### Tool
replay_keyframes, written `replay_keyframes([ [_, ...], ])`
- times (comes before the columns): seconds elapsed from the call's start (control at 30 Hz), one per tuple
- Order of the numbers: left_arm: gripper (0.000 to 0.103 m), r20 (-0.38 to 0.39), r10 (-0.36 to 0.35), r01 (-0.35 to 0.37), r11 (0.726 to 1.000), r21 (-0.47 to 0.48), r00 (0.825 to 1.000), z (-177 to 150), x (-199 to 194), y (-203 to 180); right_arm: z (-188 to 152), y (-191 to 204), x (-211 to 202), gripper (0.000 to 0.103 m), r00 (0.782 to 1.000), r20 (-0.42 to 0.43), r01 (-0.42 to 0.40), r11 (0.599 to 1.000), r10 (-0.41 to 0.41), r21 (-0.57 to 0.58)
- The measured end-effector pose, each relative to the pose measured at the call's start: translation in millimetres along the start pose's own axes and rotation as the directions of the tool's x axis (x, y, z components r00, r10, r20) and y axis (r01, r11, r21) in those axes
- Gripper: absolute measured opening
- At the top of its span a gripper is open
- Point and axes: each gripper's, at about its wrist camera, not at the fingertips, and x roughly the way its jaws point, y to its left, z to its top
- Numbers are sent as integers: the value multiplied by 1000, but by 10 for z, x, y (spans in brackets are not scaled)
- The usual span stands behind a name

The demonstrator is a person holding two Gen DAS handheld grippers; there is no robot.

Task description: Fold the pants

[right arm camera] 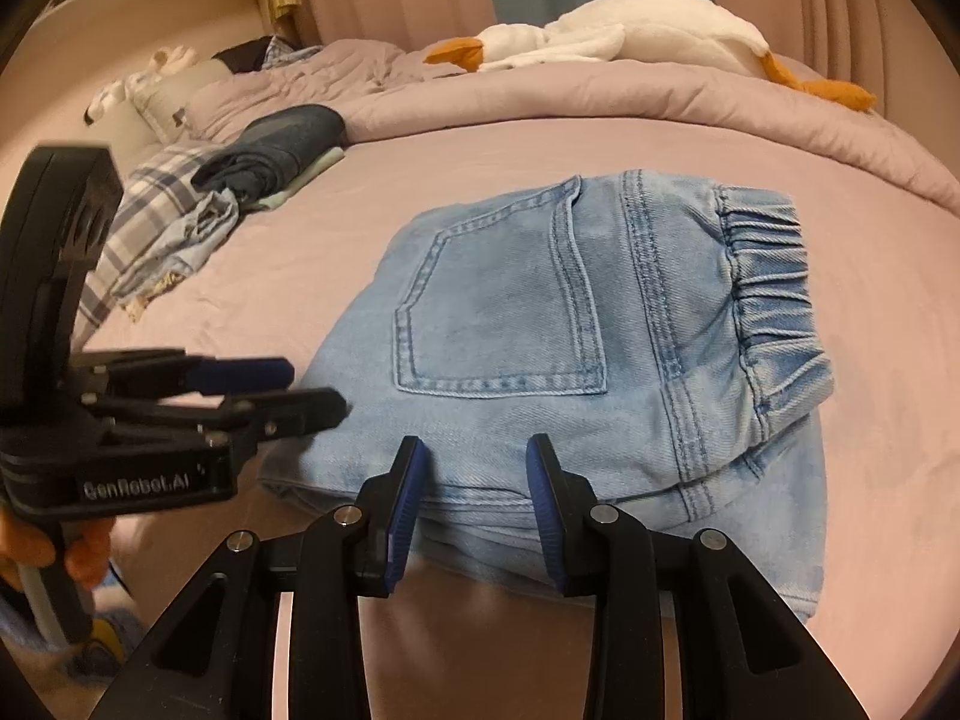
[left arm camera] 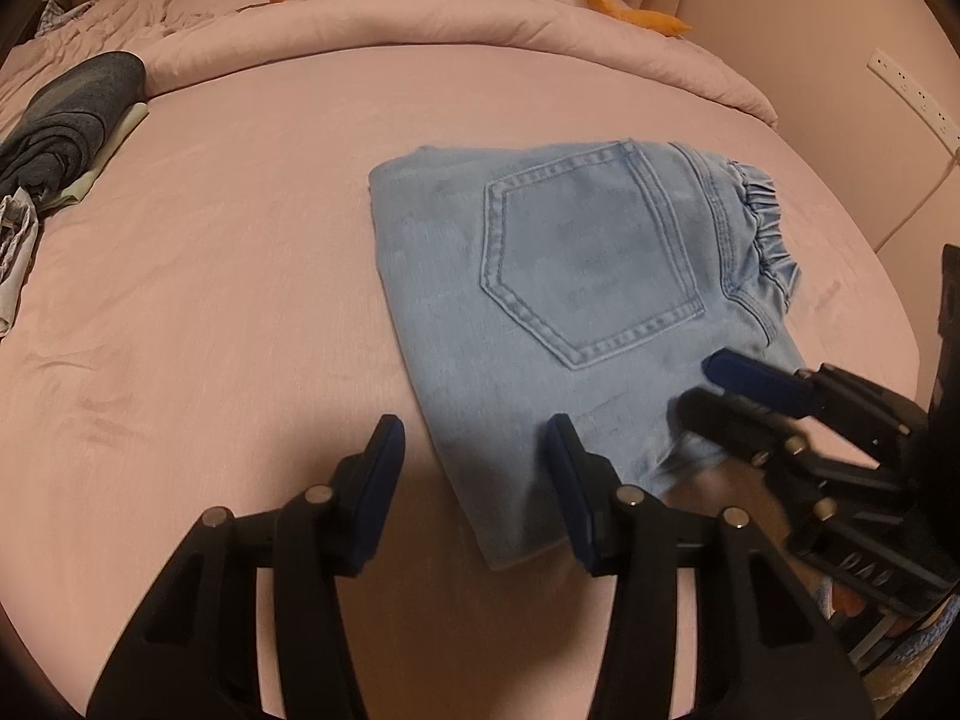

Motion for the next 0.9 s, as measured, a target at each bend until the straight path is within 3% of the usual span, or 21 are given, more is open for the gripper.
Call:
replay_keyframes([
  [0.2, 48, -7, 3, -3, 1000, 0, 1000, -11, 20, -16, 20, -57, -154, 35, 999, 42, -10, 999, 8, 36],
  [0.37, 49, -9, 2, -2, 1000, -3, 1000, -8, 19, -22, -41, -24, -5, 36, 999, -26, 35, 999, -35, 0],
  [0.43, 50, -8, 0, 0, 1000, -7, 1000, -12, 12, -21, -33, 14, -2, 48, 999, -30, 23, 1000, -24, -11],
  [0.5, 50, -6, -4, 4, 1000, -11, 1000, -13, 0, -11, -35, 48, -5, 50, 999, -29, 22, 1000, -22, -20],
  [0.8, 69, 1, 7, -7, 999, -52, 1000, -12, -17, 63, 63, -141, -180, 50, 1000, 9, -22, 997, 21, 68],
  [0.9, 71, 6, 3, -2, 998, -66, 1000, -1, -30, 98, 85, -237, -271, 63, 999, 38, -16, 995, 12, 103],
])
